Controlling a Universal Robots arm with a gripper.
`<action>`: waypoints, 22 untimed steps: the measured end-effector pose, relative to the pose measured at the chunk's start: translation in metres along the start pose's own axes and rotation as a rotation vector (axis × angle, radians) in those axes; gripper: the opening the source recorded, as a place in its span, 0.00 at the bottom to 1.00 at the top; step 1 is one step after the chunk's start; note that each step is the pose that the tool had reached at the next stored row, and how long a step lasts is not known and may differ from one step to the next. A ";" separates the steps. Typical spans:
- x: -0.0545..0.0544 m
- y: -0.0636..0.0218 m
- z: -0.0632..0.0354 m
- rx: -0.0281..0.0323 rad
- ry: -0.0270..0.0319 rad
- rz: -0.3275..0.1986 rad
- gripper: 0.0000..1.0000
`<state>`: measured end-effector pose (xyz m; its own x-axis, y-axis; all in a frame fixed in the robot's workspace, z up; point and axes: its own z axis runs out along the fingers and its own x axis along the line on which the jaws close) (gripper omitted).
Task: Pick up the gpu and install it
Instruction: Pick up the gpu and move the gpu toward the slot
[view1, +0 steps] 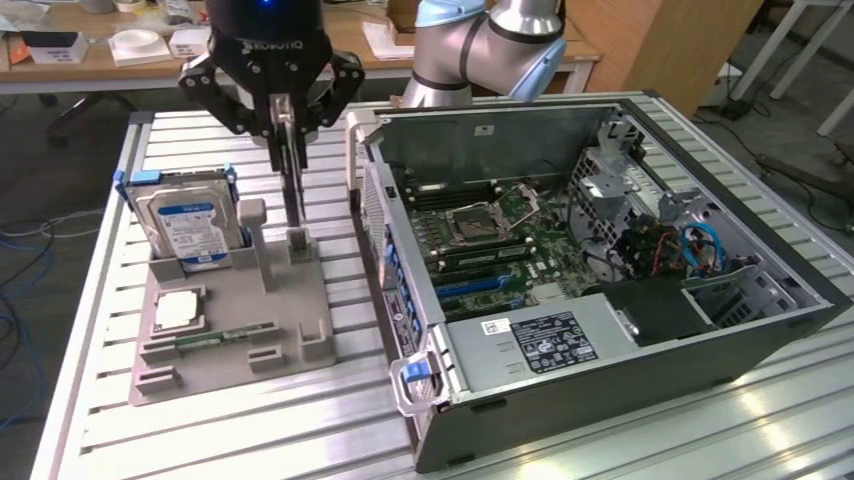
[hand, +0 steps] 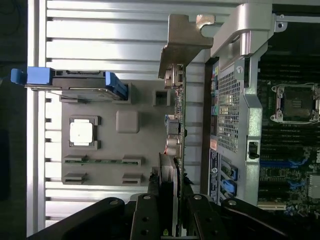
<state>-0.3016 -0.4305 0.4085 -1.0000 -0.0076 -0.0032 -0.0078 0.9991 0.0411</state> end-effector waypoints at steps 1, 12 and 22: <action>0.000 0.0001 -0.0023 0.0000 0.0001 0.000 0.27; -0.002 0.0004 -0.0099 -0.0017 -0.0014 0.003 0.27; -0.030 0.0002 -0.0087 -0.0018 -0.0029 0.006 0.27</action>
<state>-0.2713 -0.4304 0.4173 -1.0000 -0.0017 -0.0059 -0.0020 0.9991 0.0429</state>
